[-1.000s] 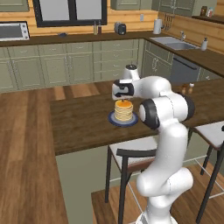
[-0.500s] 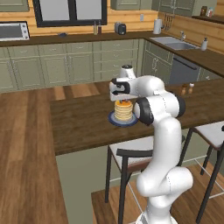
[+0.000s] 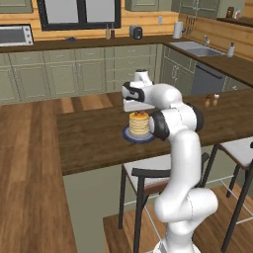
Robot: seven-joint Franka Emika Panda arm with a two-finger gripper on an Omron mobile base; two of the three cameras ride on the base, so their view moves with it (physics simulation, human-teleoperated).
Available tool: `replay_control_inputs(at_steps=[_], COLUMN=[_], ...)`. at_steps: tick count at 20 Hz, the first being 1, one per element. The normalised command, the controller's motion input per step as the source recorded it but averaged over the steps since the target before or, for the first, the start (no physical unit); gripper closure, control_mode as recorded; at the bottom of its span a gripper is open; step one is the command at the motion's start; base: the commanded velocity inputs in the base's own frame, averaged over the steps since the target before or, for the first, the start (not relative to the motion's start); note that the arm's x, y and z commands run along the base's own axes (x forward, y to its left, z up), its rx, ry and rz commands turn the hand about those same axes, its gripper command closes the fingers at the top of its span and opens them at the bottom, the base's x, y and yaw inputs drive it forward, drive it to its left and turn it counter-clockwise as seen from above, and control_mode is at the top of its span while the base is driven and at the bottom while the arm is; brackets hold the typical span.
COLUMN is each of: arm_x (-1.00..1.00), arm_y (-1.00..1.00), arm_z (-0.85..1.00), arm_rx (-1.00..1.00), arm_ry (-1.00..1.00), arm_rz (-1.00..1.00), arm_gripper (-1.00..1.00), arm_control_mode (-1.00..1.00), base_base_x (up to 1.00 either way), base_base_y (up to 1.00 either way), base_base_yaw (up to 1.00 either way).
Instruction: Take the strawberry from the fridge and place it on top of the pancake, located on the dining counter.
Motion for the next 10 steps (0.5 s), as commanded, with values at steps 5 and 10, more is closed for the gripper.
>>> replay_control_inputs(at_steps=[5,10], arm_x=[-0.14,-0.22], arm_y=[0.0,0.0], arm_z=[-0.1,-0.09], arm_rx=[0.0,0.0], arm_ry=[0.05,0.02], arm_rz=[0.0,0.0], arm_gripper=[1.0,-1.0], arm_control_mode=[-1.0,-1.0], base_base_x=[0.0,0.0], base_base_y=[0.0,0.0], base_base_yaw=[0.0,0.0])
